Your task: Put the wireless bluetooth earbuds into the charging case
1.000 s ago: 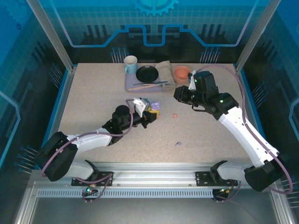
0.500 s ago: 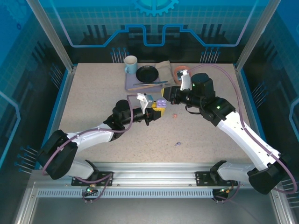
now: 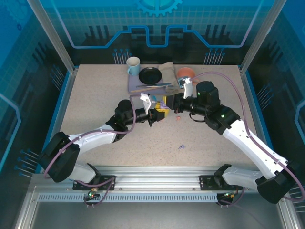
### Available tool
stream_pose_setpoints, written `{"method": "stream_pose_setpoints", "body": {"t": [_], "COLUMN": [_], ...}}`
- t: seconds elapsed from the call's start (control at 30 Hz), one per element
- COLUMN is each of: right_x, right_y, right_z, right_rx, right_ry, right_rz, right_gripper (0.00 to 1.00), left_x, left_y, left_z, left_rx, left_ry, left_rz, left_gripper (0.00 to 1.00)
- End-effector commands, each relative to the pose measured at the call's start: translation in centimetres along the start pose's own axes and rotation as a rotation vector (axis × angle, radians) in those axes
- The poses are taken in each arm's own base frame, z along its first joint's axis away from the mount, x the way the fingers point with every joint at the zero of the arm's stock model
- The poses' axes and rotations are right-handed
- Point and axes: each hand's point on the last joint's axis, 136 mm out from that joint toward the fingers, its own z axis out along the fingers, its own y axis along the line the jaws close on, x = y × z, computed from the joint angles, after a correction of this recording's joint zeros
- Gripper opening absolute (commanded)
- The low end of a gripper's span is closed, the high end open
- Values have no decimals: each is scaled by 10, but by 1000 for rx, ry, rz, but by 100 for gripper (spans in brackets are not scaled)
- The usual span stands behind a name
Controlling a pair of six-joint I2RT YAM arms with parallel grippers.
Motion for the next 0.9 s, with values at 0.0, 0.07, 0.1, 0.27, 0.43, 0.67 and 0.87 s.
{"method": "stream_pose_setpoints", "body": {"t": [0.0,0.07,0.1,0.27,0.43,0.67,0.87], "right_x": [1,3,3,6,7,12,18], "right_y": [10,9,8,4,3,-3,-9], "right_z": [-3,-2,-1,4,9,15,15], "right_rx": [-37,-37,-35,-30,-32,-19,5], "right_ry": [-14,-13,-12,-2,5,24,34], "right_rz": [-32,-26,-25,-16,-13,-9,-9], "right_gripper": [17,17,17,17,16,15,14], "left_x": [-16,-18,-18,-20,-21,-24,-29], "left_y": [0,0,1,0,-1,-2,-4], "left_z": [3,2,2,3,2,1,0], "left_rx": [22,23,23,28,31,30,33], "left_ry": [-33,-37,-38,-39,-40,-47,-57], "left_rz": [45,45,44,43,40,43,50], "left_gripper": [0,0,0,0,0,0,0]}}
